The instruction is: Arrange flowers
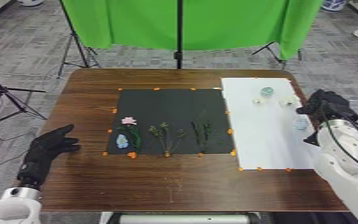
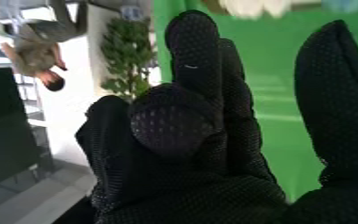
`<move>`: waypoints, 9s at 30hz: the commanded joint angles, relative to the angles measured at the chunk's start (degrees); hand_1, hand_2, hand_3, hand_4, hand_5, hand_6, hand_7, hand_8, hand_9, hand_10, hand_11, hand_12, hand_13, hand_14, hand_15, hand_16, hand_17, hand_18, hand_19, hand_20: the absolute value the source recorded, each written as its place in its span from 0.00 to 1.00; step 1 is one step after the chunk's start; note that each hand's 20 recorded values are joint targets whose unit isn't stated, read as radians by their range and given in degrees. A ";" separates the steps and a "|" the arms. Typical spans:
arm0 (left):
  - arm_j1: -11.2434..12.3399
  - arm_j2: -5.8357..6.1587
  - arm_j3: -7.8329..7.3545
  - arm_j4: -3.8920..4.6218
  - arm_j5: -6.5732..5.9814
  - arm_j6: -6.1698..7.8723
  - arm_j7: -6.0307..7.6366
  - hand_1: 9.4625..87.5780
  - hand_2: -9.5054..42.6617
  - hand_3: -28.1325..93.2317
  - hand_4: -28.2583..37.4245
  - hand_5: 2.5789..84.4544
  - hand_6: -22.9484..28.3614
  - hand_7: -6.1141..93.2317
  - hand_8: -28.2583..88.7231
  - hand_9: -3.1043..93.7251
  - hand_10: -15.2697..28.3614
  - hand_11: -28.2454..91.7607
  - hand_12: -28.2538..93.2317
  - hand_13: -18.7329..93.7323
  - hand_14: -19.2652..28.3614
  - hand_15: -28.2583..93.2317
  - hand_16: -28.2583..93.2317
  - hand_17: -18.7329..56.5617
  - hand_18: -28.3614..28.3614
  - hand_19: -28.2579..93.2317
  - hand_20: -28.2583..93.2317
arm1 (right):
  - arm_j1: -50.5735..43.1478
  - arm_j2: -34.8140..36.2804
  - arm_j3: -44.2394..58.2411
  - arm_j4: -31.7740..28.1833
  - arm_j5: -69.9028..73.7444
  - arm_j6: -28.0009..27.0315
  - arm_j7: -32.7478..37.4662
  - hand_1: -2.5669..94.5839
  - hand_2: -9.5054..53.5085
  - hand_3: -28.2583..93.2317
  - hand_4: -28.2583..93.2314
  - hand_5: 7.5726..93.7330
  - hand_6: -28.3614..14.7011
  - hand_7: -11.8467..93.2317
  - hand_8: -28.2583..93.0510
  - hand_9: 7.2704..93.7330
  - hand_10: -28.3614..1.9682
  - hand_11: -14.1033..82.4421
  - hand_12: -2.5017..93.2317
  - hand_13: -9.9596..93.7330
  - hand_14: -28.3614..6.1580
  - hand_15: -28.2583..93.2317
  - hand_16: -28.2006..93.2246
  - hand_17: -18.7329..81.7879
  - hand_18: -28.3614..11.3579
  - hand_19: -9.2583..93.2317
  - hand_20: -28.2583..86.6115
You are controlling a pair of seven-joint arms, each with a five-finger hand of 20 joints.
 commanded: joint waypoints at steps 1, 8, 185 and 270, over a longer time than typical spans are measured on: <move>0.29 -0.48 0.05 0.19 0.14 -0.73 -0.50 0.23 0.60 0.77 0.16 0.52 0.55 0.17 0.19 0.57 0.71 0.46 0.35 0.59 0.85 0.51 0.21 0.42 0.78 0.45 0.42 | -1.07 -0.09 -1.49 0.73 0.72 -2.71 0.81 0.36 0.00 0.77 0.13 0.60 0.66 0.24 0.17 0.80 0.45 0.49 0.35 0.91 0.66 0.76 0.54 0.76 0.28 1.00 0.76; 0.33 -0.45 0.08 0.18 0.10 -0.61 -0.57 0.23 0.60 0.77 0.16 0.52 0.55 0.17 0.19 0.57 0.71 0.46 0.35 0.59 0.85 0.51 0.21 0.42 0.78 0.45 0.42 | -1.15 -0.36 -3.26 1.35 2.82 2.42 0.51 0.42 0.00 0.78 0.12 0.65 0.65 0.27 0.17 0.84 0.52 0.48 0.33 0.93 0.70 0.75 0.53 0.77 0.30 1.00 0.75; 0.23 0.59 -0.64 0.08 -0.06 -1.33 -1.95 0.19 0.56 0.76 0.05 0.52 0.55 0.16 0.19 0.57 0.72 0.46 0.35 0.59 0.85 0.51 0.21 0.41 0.78 0.45 0.42 | 21.22 -6.36 -24.53 5.66 -6.38 11.57 -1.90 0.68 0.00 0.68 0.10 0.87 0.67 0.31 0.30 1.00 0.67 0.32 0.39 1.00 0.84 0.76 0.47 0.87 0.39 1.00 0.75; -1.12 0.48 -0.24 0.49 1.14 -3.38 -3.81 0.23 0.52 0.76 0.13 0.50 0.55 0.16 0.19 0.56 0.71 0.45 0.35 0.58 0.85 0.51 0.21 0.40 0.78 0.45 0.41 | 21.87 -16.40 -27.67 -11.28 0.26 -1.32 -10.26 0.42 0.00 0.78 0.10 0.77 0.65 0.28 0.16 0.90 0.58 0.51 0.31 0.96 0.76 0.71 0.54 0.79 0.33 1.00 0.76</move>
